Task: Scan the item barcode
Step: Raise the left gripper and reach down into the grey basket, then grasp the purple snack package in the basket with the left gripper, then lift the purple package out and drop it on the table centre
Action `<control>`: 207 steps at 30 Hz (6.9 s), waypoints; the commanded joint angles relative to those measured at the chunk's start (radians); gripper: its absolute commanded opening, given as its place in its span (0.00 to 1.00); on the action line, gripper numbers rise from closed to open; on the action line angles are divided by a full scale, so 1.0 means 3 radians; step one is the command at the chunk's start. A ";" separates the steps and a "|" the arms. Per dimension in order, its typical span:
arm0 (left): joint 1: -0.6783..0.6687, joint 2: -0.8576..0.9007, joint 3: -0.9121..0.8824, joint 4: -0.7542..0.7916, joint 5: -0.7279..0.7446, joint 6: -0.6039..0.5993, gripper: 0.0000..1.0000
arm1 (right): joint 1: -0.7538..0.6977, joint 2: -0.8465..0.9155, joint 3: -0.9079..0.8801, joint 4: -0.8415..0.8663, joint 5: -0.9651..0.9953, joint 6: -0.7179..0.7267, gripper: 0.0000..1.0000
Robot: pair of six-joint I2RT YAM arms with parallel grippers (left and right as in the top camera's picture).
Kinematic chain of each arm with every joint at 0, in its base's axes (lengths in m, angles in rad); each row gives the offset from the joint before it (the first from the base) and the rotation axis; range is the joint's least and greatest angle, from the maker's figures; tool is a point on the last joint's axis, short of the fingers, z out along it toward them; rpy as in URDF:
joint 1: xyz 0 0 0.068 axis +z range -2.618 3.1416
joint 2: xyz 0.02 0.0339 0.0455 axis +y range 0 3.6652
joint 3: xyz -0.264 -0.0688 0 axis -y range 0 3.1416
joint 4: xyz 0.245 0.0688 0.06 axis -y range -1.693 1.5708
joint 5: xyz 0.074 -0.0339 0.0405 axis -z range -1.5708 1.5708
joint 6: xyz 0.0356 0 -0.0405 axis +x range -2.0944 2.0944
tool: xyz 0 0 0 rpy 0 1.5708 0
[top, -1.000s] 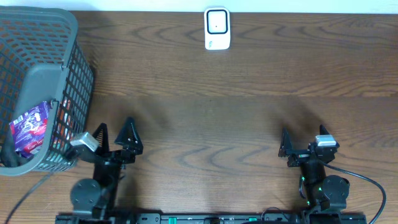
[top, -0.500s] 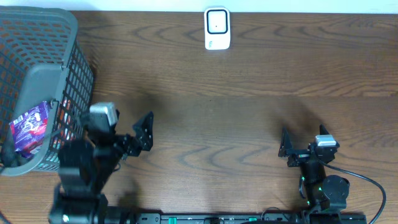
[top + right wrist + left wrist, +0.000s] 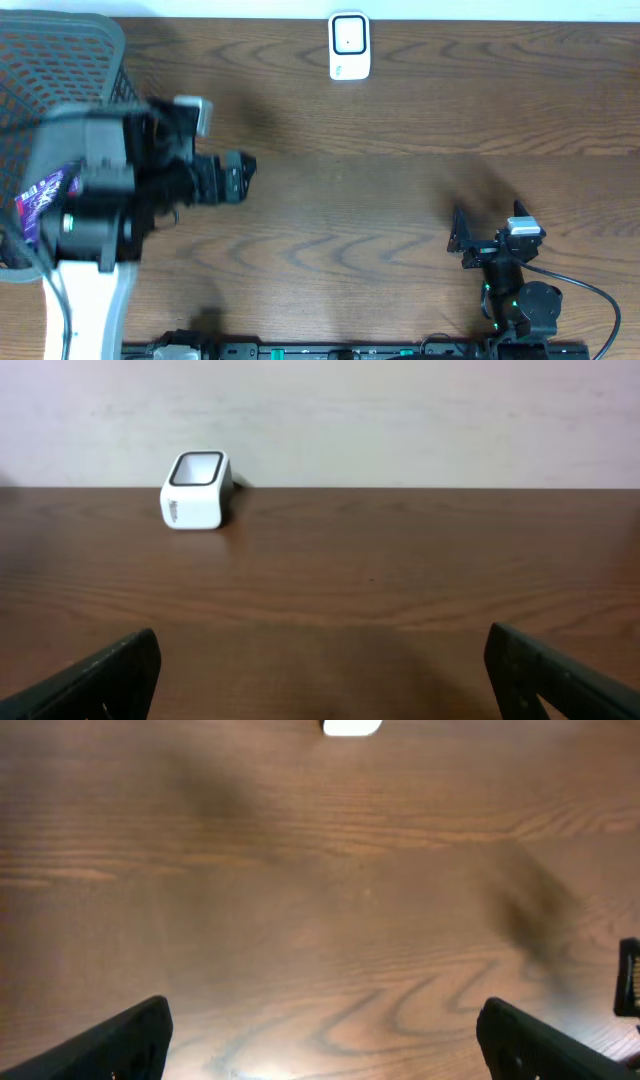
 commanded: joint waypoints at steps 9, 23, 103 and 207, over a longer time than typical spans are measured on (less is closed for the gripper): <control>0.0022 0.0696 0.0366 -0.0421 -0.0273 0.0017 0.98 | 0.0033 0.0000 -0.0003 -0.0014 0.0013 0.0033 0.99; 0.0423 0.0558 0.0465 0.0551 -0.1083 -0.0970 0.98 | 0.0033 0.0000 -0.0003 -0.0014 0.0013 0.0032 0.99; 0.2179 0.1979 0.0449 0.0436 -0.2152 -0.1507 0.94 | 0.0033 0.0000 -0.0003 -0.0013 0.0013 0.0033 0.99; 0.0334 0.0937 0.0932 0.1061 -0.0315 -0.0731 0.99 | 0.0033 0.0000 -0.0003 -0.0013 0.0011 0.0033 0.99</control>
